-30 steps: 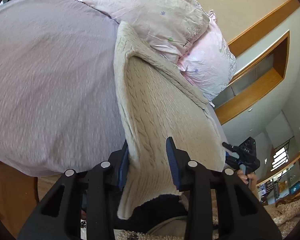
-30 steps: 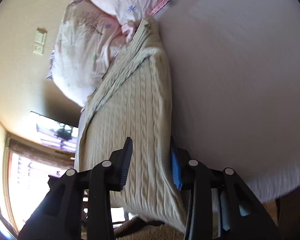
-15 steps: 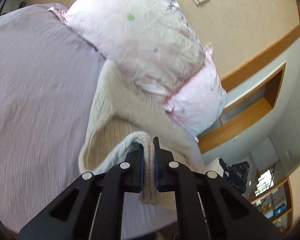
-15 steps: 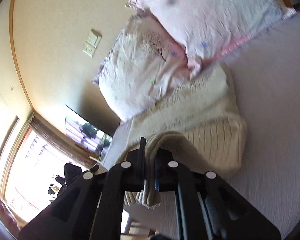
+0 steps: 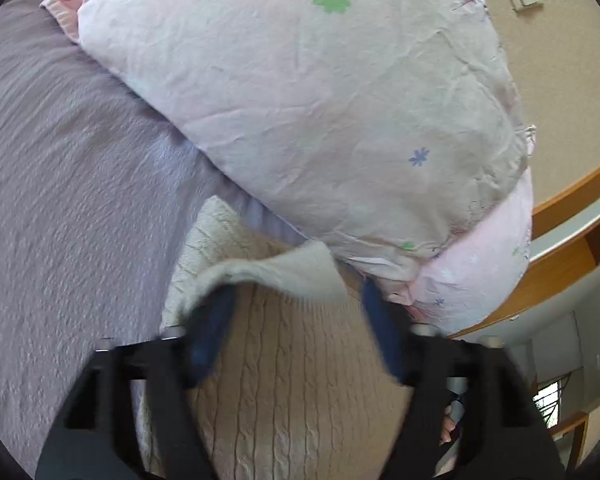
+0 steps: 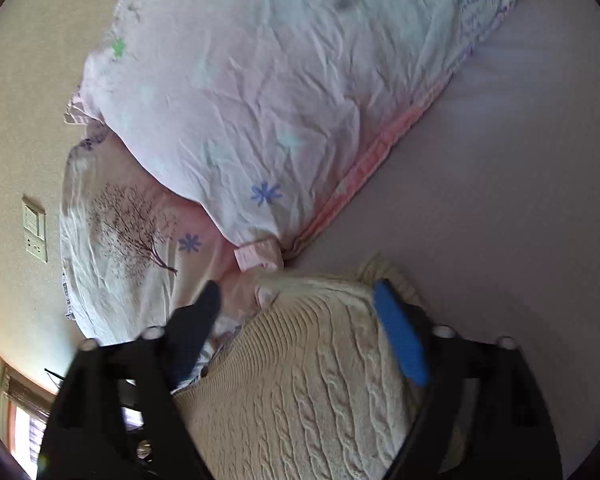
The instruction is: Fold small clothes
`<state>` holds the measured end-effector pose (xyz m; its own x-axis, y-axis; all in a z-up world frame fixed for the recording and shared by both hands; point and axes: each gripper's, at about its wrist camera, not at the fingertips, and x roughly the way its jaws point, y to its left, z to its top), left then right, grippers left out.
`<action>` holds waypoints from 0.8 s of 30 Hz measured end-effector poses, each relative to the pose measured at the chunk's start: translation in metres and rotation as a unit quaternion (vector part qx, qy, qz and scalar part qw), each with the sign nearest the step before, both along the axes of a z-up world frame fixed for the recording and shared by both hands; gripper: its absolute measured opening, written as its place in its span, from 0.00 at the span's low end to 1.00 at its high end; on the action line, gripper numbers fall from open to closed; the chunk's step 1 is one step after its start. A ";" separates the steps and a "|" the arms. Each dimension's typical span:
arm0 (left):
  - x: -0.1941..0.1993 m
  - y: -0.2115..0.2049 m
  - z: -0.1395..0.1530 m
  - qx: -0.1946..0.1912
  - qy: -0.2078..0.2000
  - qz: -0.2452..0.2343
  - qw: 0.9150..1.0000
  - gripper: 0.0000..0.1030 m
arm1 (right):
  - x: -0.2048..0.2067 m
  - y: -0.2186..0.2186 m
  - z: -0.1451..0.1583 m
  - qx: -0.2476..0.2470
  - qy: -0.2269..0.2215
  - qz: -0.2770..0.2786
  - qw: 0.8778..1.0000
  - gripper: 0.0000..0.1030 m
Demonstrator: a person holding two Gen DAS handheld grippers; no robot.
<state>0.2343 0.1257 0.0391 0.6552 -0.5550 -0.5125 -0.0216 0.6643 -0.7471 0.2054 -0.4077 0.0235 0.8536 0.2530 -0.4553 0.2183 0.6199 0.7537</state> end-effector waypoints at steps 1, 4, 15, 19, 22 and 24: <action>-0.008 0.005 0.009 0.012 -0.016 0.014 1.000 0.93 | -0.002 -0.001 0.005 -0.009 -0.015 0.003 1.000 0.98; -0.022 0.018 0.018 0.060 -0.021 0.015 0.998 0.93 | -0.007 -0.004 0.013 -0.008 -0.049 0.025 0.998 0.98; -0.038 0.017 -0.043 0.016 0.064 -0.045 0.997 0.31 | -0.002 0.015 0.022 -0.012 -0.059 0.089 0.994 0.98; -0.040 0.013 -0.050 -0.074 0.083 -0.012 0.994 0.21 | -0.007 0.010 0.025 0.009 -0.067 0.103 0.992 0.98; -0.041 -0.008 -0.024 -0.143 0.048 -0.017 0.988 0.19 | -0.012 0.005 0.032 0.012 -0.079 0.105 0.991 0.98; -0.036 -0.042 0.002 -0.176 0.011 -0.047 0.983 0.19 | -0.016 0.000 0.038 0.007 -0.086 0.104 0.991 0.98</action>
